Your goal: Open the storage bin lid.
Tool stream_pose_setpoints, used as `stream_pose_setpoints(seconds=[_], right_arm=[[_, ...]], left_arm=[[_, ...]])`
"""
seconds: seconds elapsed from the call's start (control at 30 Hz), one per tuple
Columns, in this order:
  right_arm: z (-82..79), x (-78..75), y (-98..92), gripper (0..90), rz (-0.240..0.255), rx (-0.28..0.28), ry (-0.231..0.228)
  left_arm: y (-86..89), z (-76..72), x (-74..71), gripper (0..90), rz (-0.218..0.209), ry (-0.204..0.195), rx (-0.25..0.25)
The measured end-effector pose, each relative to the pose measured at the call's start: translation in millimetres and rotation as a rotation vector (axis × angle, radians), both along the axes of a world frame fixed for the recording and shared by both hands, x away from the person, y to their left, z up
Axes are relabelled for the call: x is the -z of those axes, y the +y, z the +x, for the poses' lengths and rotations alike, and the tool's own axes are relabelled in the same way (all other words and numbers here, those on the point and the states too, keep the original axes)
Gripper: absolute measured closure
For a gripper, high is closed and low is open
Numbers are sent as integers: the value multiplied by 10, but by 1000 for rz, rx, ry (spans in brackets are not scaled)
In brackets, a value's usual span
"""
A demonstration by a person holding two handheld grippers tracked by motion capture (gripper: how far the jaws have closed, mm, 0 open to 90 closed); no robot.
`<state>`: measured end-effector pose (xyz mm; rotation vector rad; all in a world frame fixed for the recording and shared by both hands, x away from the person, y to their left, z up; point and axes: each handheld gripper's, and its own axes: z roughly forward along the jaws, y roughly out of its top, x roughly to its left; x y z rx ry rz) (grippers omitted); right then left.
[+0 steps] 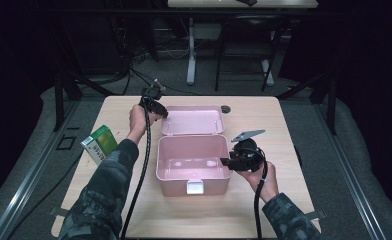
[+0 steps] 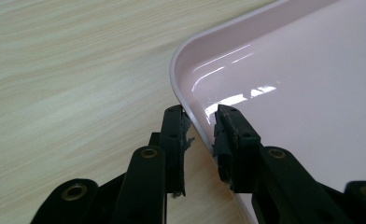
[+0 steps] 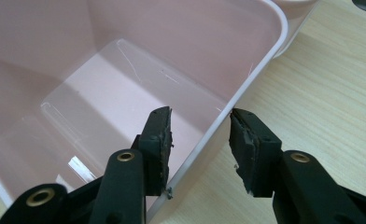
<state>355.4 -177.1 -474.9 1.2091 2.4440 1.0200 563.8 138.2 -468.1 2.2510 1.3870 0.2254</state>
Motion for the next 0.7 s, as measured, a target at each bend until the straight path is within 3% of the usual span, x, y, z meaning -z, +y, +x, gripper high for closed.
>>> stream_pose_setpoints(seconds=[0.33, 0.57, 0.7], right_arm=[[-9, 11, 3, 586, 3, 4, 15], [-8, 15, -9, 580, 15, 6, 25], [-13, 18, -12, 573, 22, 8, 36]], left_arm=[[58, -30, -84, 406, 22, 12, 12], [145, -98, -230, 317, 37, -18, 38], [162, -156, -323, 227, 67, -30, 67]])
